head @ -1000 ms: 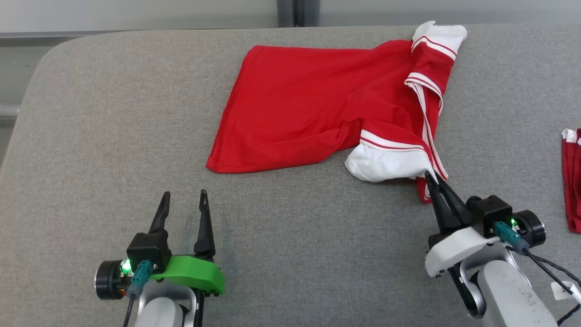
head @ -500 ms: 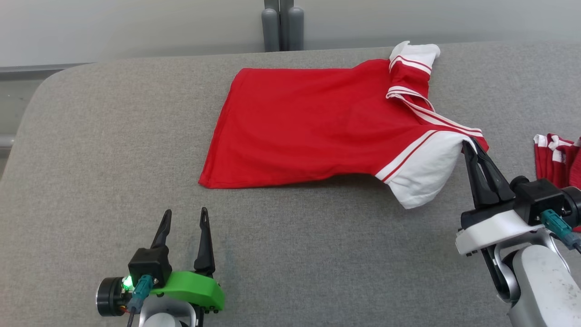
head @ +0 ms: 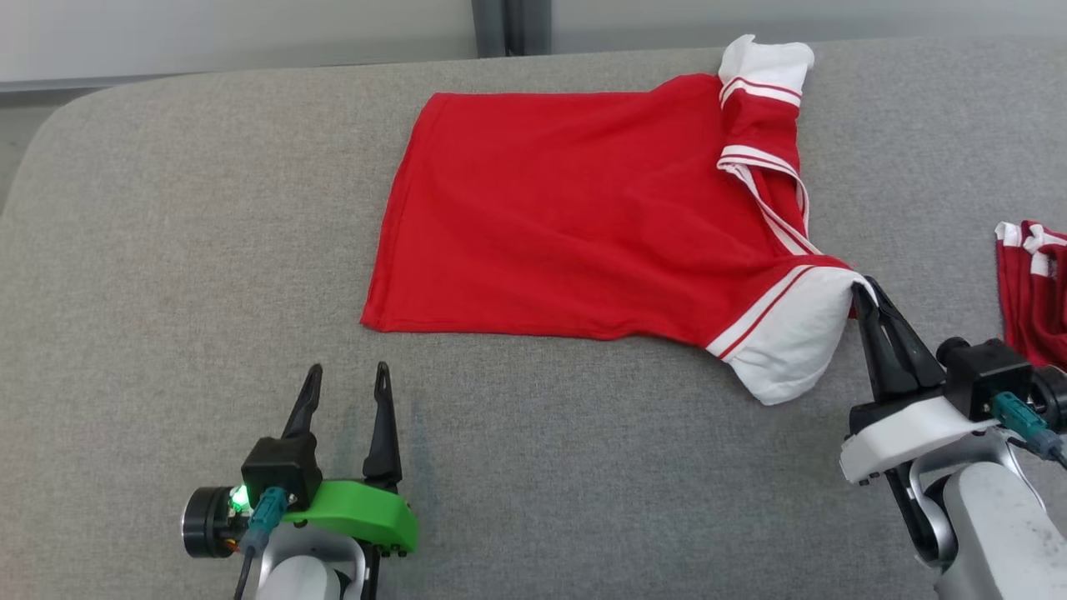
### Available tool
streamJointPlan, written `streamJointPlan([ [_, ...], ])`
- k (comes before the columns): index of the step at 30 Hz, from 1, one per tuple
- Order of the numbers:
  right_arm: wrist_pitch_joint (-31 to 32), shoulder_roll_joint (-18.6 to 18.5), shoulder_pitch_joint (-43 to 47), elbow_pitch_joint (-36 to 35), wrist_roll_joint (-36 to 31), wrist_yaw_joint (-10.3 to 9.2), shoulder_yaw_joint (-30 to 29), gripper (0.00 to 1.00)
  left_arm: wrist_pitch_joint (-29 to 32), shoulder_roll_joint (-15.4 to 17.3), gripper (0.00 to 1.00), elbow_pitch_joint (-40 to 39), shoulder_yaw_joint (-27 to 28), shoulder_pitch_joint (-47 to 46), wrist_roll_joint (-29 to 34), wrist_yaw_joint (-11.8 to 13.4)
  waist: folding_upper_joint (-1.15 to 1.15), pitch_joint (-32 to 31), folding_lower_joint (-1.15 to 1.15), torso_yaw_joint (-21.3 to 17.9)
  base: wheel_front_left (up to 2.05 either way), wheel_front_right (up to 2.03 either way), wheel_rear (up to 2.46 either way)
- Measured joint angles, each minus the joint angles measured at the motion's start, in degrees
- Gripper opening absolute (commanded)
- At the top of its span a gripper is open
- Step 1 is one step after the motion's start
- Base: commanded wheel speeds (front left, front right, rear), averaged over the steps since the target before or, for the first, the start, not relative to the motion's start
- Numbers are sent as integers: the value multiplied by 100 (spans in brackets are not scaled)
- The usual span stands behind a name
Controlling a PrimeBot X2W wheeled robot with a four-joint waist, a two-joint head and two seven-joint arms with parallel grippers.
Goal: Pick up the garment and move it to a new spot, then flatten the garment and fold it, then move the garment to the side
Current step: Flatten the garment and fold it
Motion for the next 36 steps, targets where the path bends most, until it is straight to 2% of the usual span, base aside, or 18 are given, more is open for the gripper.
streamJointPlan([
  [6,-25,-24,-596,1023,-91,0,220,0,0,-1,100,4,-124,-219,7,-7,0,275,0,133,0,0,0],
  [7,-29,-20,-698,1200,-115,0,245,13,0,-1,100,5,-131,-233,7,-7,0,304,0,164,0,0,0],
  [8,-35,2,-851,1471,-169,0,248,100,0,-1,100,12,-134,-241,7,-8,0,341,0,206,0,0,0],
  [13,-78,196,-1266,1997,-294,0,208,100,0,0,100,55,-108,-265,25,-8,0,393,0,334,0,0,0],
  [19,-81,478,-1118,1680,-337,0,-15,100,0,0,100,99,26,-157,71,-15,0,213,0,300,0,0,0],
  [27,-86,679,-240,1114,-160,0,-92,100,0,-1,100,85,70,-46,99,-59,0,-105,0,74,0,0,0],
  [36,-85,743,8,1290,-40,0,-204,100,0,-1,100,82,60,10,137,-82,0,-124,0,-76,0,0,0],
])
